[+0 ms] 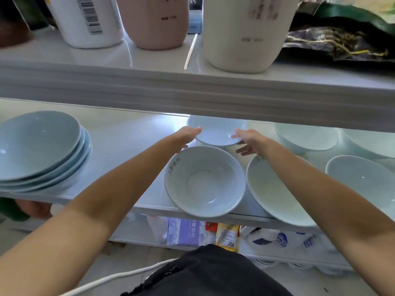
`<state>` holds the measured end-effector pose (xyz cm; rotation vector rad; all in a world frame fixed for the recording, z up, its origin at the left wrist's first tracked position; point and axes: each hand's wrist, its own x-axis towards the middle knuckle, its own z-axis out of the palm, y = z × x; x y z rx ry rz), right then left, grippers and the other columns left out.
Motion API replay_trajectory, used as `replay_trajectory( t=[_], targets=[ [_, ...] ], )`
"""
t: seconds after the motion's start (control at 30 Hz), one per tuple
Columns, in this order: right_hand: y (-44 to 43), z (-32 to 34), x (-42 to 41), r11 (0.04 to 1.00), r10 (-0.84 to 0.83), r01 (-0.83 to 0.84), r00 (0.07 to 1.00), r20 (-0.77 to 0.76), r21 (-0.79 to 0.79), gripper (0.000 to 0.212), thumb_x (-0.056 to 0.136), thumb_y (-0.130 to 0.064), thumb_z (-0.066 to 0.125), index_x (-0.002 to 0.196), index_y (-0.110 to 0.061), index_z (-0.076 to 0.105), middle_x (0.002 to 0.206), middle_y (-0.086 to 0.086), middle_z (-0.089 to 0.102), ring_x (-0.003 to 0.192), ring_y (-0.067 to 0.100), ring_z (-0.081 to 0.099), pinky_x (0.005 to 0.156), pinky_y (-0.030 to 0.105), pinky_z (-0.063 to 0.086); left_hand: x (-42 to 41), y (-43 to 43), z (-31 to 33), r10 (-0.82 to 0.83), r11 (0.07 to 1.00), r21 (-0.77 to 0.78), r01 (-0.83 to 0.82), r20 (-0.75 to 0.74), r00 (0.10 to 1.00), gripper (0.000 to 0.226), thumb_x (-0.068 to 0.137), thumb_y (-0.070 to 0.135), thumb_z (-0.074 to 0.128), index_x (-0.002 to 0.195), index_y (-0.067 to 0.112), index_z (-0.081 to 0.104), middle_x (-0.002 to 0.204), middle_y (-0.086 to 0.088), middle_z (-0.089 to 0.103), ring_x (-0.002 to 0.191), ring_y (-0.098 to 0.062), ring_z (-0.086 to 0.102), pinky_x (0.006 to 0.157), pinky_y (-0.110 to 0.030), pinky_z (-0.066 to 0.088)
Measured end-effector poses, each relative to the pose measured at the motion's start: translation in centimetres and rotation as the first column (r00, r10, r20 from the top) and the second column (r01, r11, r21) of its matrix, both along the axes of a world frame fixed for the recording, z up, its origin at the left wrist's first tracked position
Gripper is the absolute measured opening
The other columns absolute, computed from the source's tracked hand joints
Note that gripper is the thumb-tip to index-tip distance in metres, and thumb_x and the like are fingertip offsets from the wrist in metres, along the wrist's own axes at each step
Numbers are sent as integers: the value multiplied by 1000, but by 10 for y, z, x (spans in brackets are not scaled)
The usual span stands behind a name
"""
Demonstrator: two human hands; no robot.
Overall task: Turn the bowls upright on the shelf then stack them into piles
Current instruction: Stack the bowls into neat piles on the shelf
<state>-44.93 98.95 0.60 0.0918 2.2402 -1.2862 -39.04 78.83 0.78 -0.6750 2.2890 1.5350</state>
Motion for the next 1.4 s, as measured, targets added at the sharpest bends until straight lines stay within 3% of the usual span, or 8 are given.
replay_trajectory(
  t=[0.2,0.3,0.4,0.5,0.6,0.9,1.27,1.4],
  targets=[
    [-9,-3,-4,969,-203,197,979,-24,-149,12,98,-21,43,94,-13,52,74,1,49,62,11,47,67,26,44,-4,5,6,156,947,295,-125,-84,984,31,101,29,38,121,8,50,112,-2,45,99,-16,48,106,-32,33],
    [-9,9,-3,968,-202,188,977,-70,-168,13,97,-18,46,90,-17,57,86,2,52,63,9,47,62,22,41,-1,7,16,207,945,281,-166,-123,971,34,101,23,37,129,6,47,115,-2,49,104,-16,47,107,-33,33],
    [-8,21,-5,965,-207,183,971,-121,-185,20,97,-14,47,115,-13,56,106,3,52,72,8,52,70,21,48,1,7,29,241,936,296,-190,-146,959,18,100,12,36,98,14,54,113,-2,50,104,-15,46,100,-29,35],
    [-7,36,-1,972,-188,160,970,-155,-174,15,98,-14,45,108,-13,56,104,2,53,66,2,49,62,15,44,6,5,45,234,939,298,-170,-194,953,29,99,9,34,77,20,49,103,2,51,103,-12,46,93,-25,34],
    [-7,52,10,974,-195,162,957,-214,-160,18,96,-16,49,80,-18,55,80,-3,54,62,4,49,61,17,44,16,0,57,205,950,278,-145,-200,958,15,98,15,39,95,17,54,105,1,53,102,-14,50,92,-25,36],
    [-9,68,73,970,-235,193,894,-381,-145,26,94,-20,52,105,0,64,87,12,58,61,12,55,60,24,49,66,-15,68,165,966,240,-98,-279,946,37,96,27,47,126,5,51,109,-2,53,94,-13,52,90,-26,40],
    [-2,49,164,982,-183,182,884,-431,-44,33,97,-25,46,114,-4,66,68,0,56,73,18,58,95,46,50,156,-11,59,123,954,297,-40,-265,956,38,96,22,48,130,4,49,115,-5,56,106,-16,53,97,-29,39],
    [-2,40,190,985,-157,170,894,-419,-7,35,97,-23,45,114,-1,65,88,10,62,98,32,61,98,47,47,173,-11,48,128,952,302,-51,-239,963,37,96,21,49,127,3,51,111,-6,57,101,-17,54,89,-27,41]
  ],
)
